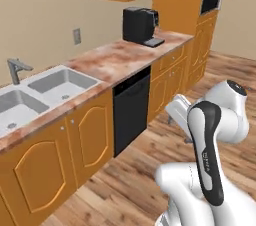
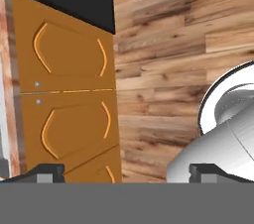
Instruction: Restock the sink supplies by placing the sponge and soap dispenser on the counter and next to the sink. Make sure the soap dispenser is upright.
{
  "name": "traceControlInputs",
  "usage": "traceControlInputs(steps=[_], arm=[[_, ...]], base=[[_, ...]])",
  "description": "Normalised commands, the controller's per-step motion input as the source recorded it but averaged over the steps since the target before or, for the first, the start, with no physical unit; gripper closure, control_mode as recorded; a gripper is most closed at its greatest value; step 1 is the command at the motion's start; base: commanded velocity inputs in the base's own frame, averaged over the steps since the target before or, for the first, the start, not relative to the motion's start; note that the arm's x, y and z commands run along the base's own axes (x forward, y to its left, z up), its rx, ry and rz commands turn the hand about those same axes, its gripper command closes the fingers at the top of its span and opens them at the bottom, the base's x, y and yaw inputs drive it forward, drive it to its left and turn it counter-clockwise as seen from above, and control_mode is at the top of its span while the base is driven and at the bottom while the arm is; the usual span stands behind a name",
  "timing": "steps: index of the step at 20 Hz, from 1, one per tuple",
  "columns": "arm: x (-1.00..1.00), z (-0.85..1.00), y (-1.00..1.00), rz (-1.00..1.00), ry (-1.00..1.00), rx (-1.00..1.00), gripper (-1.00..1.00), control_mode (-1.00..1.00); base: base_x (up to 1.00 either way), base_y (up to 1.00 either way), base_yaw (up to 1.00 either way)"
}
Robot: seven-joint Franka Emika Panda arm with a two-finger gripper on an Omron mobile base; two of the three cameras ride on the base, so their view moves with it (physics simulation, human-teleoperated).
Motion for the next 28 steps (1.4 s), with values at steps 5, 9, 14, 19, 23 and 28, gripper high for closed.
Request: traceControlInputs(steps=[5, 9, 14, 19, 23, 28], arm=[[0.0, 0.0, 0.0, 0.0, 0.0, 0.0, -1.0, 1.0], [0.0, 0.0, 0.0, 0.0, 0.0, 0.0, -1.0, 1.0], [0.0, 0.0, 0.0, 0.0, 0.0, 0.0, -1.0, 1.0], [0.0, 0.0, 0.0, 0.0, 0.0, 0.0, -1.0, 1.0], [0.0, 0.0, 0.0, 0.0, 0.0, 0.0, -1.0, 1.0], [0.0, 0.0, 0.0, 0.0, 0.0, 0.0, -1.0, 1.0]], base=[[0.0, -0.87, -0.57], [0.0, -1.0, -0.48], [0.01, -1.0, -0.41], [0.0, -1.0, -0.4], [0.0, -1.0, -0.4], [0.12, -0.94, -0.36]])
